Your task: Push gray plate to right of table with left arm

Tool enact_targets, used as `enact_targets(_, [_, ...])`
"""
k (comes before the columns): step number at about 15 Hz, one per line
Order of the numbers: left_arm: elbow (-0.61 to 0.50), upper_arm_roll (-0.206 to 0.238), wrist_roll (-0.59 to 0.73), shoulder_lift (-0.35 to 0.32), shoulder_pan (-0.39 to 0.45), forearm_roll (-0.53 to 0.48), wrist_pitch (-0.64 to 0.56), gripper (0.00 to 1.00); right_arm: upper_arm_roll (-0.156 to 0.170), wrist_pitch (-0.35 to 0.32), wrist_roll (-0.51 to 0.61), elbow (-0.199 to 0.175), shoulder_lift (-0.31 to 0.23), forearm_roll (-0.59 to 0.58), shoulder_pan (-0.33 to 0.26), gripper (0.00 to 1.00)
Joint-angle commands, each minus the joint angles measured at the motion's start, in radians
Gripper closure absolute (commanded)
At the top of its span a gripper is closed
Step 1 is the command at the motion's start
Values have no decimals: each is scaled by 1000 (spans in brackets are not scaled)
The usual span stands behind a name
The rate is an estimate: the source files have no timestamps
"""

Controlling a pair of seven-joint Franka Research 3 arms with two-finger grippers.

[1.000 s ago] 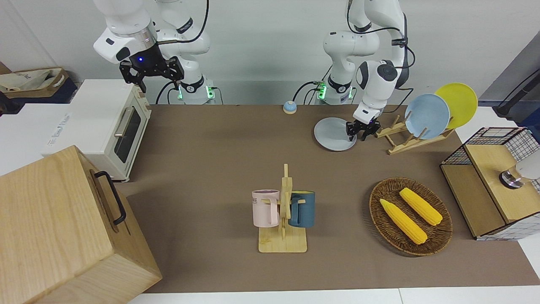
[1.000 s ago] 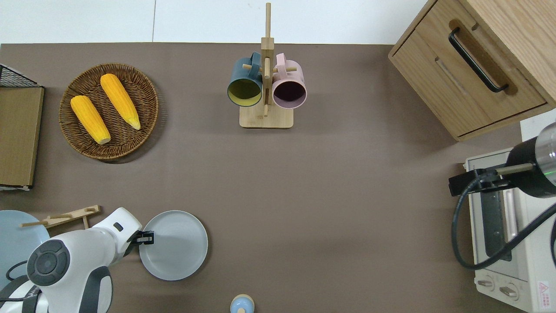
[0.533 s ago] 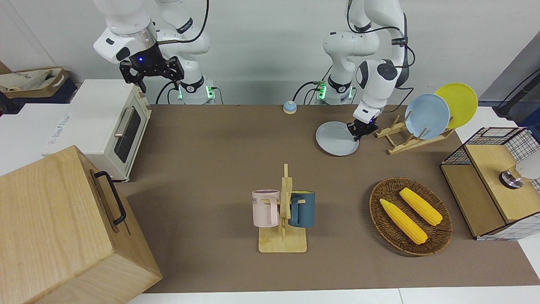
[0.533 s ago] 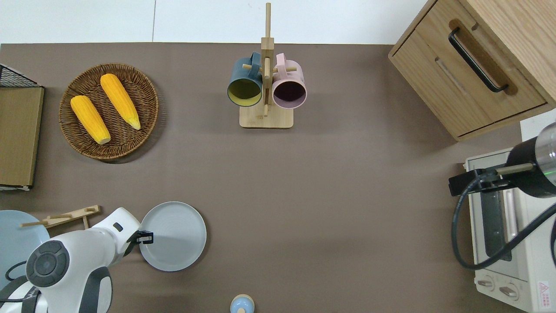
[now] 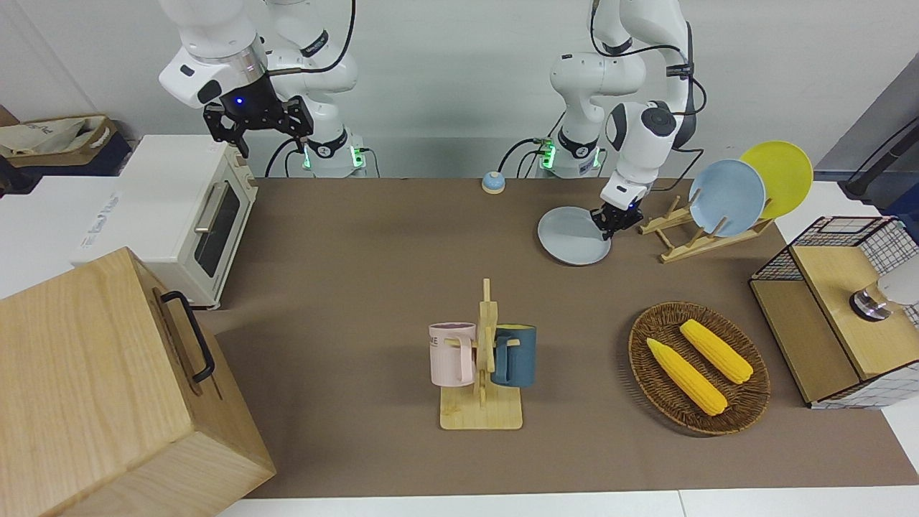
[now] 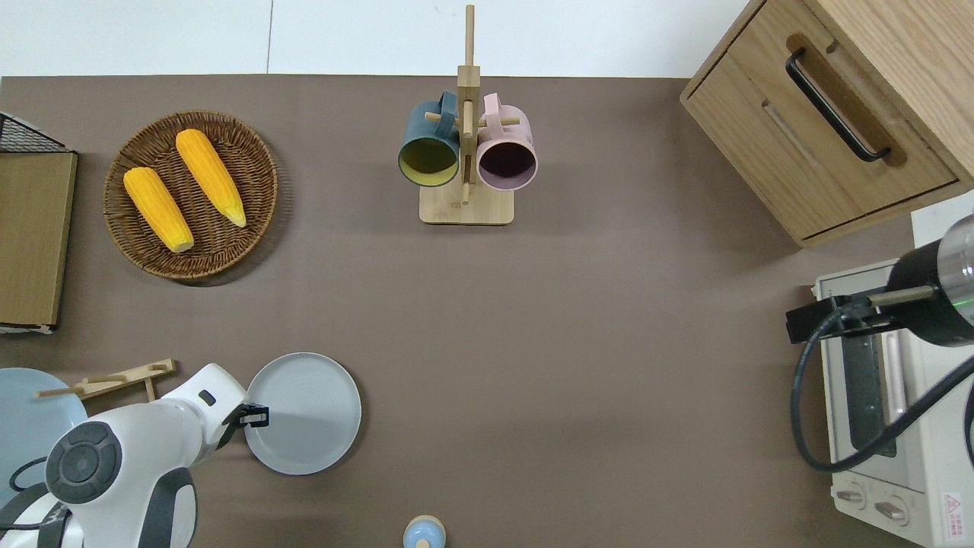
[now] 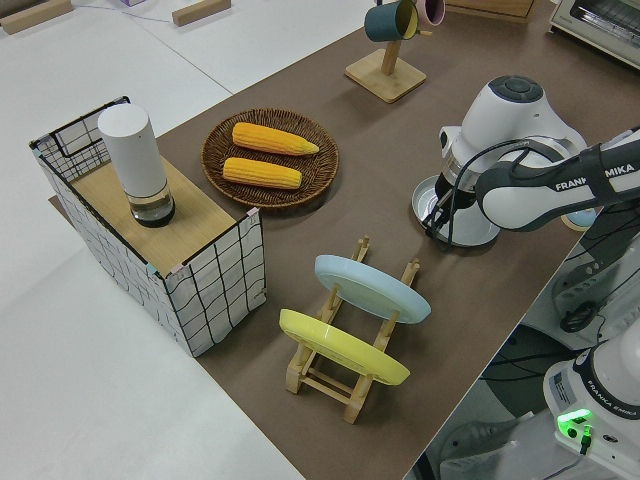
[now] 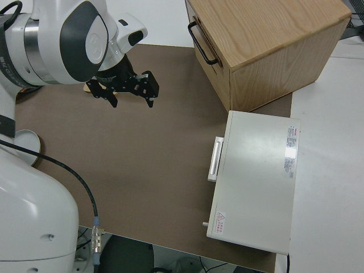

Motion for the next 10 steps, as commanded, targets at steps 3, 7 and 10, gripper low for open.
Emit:
enact_targets(3, [-9, 3, -30, 15, -2, 11, 27, 1000, 16, -16, 12, 9, -2, 4, -19, 17])
enact_targets(7, [3, -23, -157, 32, -51, 5, 30, 1000, 16, -16, 12, 9, -2, 4, -19, 17])
enact_targets(10, [31, -26, -279, 55, -122, 4, 30, 1000, 16, -16, 12, 9, -2, 4, -19, 17])
